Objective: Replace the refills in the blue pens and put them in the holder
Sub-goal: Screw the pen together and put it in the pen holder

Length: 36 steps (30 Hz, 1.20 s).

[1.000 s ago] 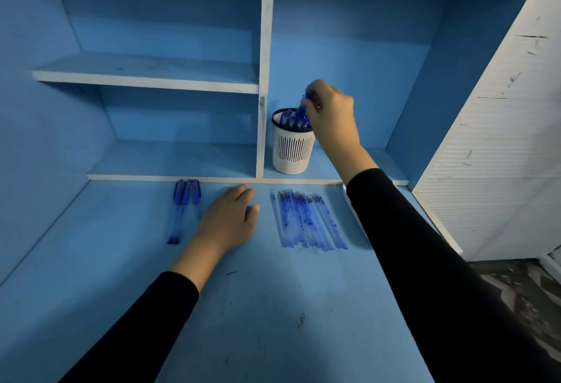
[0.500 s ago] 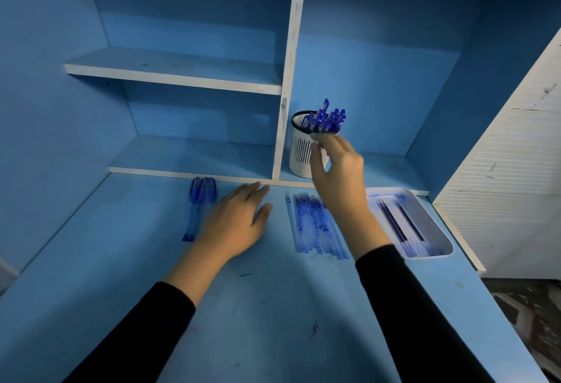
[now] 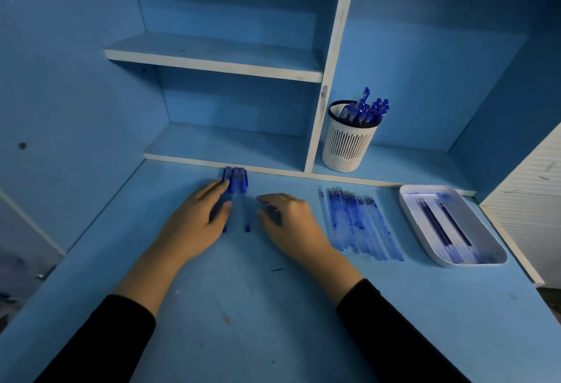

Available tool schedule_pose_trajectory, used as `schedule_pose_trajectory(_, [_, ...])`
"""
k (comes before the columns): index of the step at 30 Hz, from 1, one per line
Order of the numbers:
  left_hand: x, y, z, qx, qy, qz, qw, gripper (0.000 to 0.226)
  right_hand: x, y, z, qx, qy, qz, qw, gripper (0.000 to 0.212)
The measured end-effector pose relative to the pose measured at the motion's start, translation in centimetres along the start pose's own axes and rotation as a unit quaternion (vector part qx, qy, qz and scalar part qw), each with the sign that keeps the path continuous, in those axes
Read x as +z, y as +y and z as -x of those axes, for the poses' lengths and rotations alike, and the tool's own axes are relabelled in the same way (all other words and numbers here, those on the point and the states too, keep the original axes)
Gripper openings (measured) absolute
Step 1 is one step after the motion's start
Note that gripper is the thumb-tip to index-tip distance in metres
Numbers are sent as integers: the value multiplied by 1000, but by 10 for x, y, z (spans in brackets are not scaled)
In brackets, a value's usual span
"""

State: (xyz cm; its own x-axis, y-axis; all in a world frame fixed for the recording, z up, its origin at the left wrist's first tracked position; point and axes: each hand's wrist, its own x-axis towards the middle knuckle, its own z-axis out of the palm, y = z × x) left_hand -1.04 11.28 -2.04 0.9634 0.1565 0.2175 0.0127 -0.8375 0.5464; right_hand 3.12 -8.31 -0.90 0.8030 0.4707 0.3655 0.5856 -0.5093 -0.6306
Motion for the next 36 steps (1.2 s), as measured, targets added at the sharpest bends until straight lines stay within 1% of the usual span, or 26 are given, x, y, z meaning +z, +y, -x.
schedule_pose_trajectory(3, [1,0,1,-8,-24,-10,1000,54,9,-6,-11,-4,-3,1,1000,27])
schedule_pose_trajectory(8, [0,1,2,1,-25,-9,1000,52,20,-7,-21,13,-19,-3,1000,29])
schedule_pose_trajectory(12, [-1,2,2,-4,-30,-15,999,52,15,-5,-24,38,-32,-4,999,31])
schedule_pose_trajectory(15, [-2,4,2,-9,-29,-15,999,51,10,-5,-26,57,-20,3,998,27])
schedule_pose_trajectory(21, [-2,5,2,-11,-40,-13,999,51,0,-6,-26,110,-35,8,993,24])
schedule_pose_trajectory(24, [-3,5,3,-11,-49,-16,999,52,-7,-5,-23,165,-20,-40,985,23])
schedule_pose_trajectory(26, [-3,6,2,-12,-51,-15,998,52,-12,-2,-19,207,-9,-99,973,22])
schedule_pose_trajectory(29, [-4,6,2,-14,-48,0,999,50,-21,-1,-10,266,9,-223,938,18])
schedule_pose_trajectory(30, [-4,7,3,-11,-34,10,999,48,-24,-2,-6,279,13,-272,921,17])
schedule_pose_trajectory(32, [-5,13,4,17,28,37,999,43,-29,-7,4,288,14,-338,896,17])
schedule_pose_trajectory(34, [-5,20,5,54,80,81,992,43,-32,-13,14,277,16,-364,889,19])
schedule_pose_trajectory(36, [-2,30,8,54,97,166,980,39,-33,-20,23,261,34,-386,884,21])
